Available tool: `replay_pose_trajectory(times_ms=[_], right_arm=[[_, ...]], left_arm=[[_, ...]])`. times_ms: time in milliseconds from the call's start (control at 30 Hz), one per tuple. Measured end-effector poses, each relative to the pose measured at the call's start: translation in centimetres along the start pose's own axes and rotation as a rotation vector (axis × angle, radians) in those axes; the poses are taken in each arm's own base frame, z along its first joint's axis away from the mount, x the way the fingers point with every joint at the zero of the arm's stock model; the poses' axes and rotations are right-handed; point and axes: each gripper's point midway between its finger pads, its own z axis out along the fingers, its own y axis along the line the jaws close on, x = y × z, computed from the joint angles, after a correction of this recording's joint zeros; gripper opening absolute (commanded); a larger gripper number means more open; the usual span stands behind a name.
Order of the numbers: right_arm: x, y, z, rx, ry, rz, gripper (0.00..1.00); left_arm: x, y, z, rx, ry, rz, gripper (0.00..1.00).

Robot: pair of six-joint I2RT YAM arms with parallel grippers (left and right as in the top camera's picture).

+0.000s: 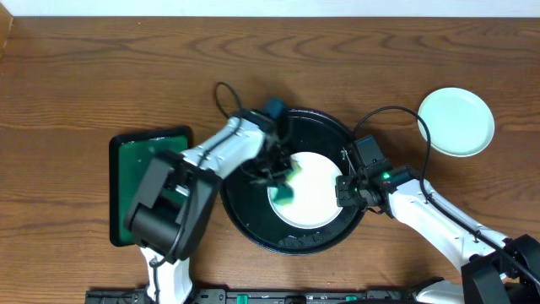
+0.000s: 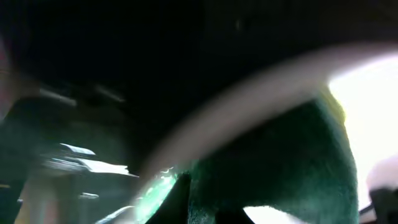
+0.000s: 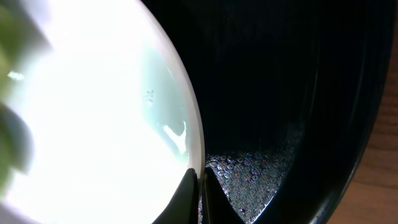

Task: Clean dirty plates on tray and stack at the side
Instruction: 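Scrub the white plate face with the sponge in the left gripper, then keep scrubbing the white plate with the sponge while right gripper holds its rim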

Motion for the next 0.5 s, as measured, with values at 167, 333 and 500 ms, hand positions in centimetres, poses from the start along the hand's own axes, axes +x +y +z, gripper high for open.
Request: replay_pose_trajectory(times_ms=[167,333,500], right_arm=[[-0.1,0.2,0.0,-0.011,-0.001,0.000,0.01],[0.0,0.4,0.0,-0.021,0.001,0.000,0.01],[-0.3,0.3,-0.1,-0.012,-0.007,0.003,0.01]], left_arm=[[-0.9,0.6,-0.6,0.033,0.002,-0.042,0.07],[-2.1,-0.2,-0.9,0.096,-0.024,-0.037,0.07],[-3.7,-2.2,-0.9,0.206,-0.058,0.003,0.07]])
